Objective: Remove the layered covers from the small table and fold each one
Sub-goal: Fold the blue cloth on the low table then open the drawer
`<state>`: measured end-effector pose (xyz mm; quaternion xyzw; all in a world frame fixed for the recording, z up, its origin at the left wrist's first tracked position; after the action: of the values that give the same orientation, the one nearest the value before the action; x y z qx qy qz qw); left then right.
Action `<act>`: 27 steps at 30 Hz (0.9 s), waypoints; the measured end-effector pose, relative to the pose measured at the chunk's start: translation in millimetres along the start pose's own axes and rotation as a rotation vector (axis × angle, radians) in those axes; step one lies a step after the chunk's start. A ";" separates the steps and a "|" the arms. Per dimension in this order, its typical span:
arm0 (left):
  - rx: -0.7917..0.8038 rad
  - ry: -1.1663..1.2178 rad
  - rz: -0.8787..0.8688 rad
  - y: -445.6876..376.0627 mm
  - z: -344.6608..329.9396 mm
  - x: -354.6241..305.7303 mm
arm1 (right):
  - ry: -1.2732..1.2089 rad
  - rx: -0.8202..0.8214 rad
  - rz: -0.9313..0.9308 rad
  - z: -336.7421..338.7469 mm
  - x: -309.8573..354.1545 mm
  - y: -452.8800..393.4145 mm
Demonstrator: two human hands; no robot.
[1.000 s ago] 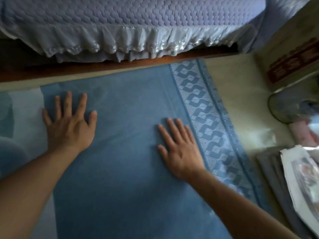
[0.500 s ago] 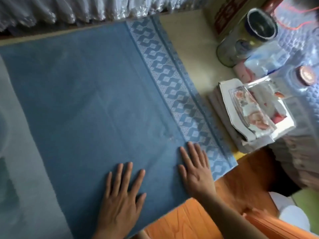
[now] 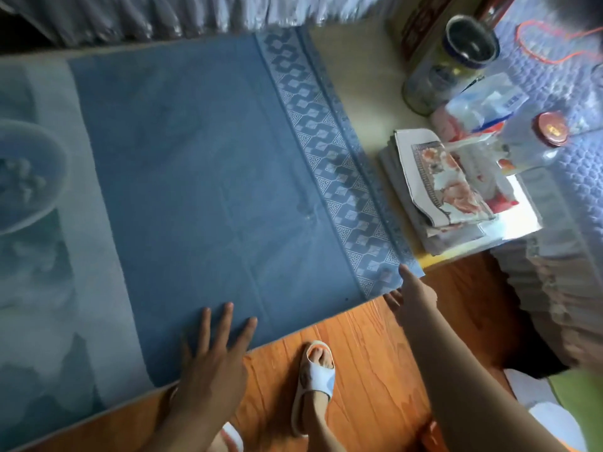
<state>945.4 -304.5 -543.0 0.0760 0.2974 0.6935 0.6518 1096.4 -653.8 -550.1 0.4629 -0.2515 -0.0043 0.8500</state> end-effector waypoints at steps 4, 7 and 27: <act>-0.066 0.019 0.131 -2.4 -7.9 -24.0 | 0.206 -0.026 0.002 7.8 5.2 -9.6; -0.085 0.026 0.222 -5.9 -12.2 -37.2 | 0.286 -0.055 0.203 7.6 21.3 -3.7; -0.822 1.262 0.237 -40.5 165.8 -154.6 | 0.733 1.179 1.003 -56.0 87.6 237.7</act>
<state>1083.4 -400.3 -385.5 -0.5524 0.3212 0.7257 0.2552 1143.5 -495.1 -350.4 0.6355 -0.0972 0.6536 0.3993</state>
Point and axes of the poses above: each hand's wrist, its own y-axis away from the middle knuckle, its own z-axis out of the back of the hand, x = y × z, the point moved 4 cm from there along -y, towards the middle knuckle, and after that the axes turned 11 degrees about y, right-handed, at the moved point
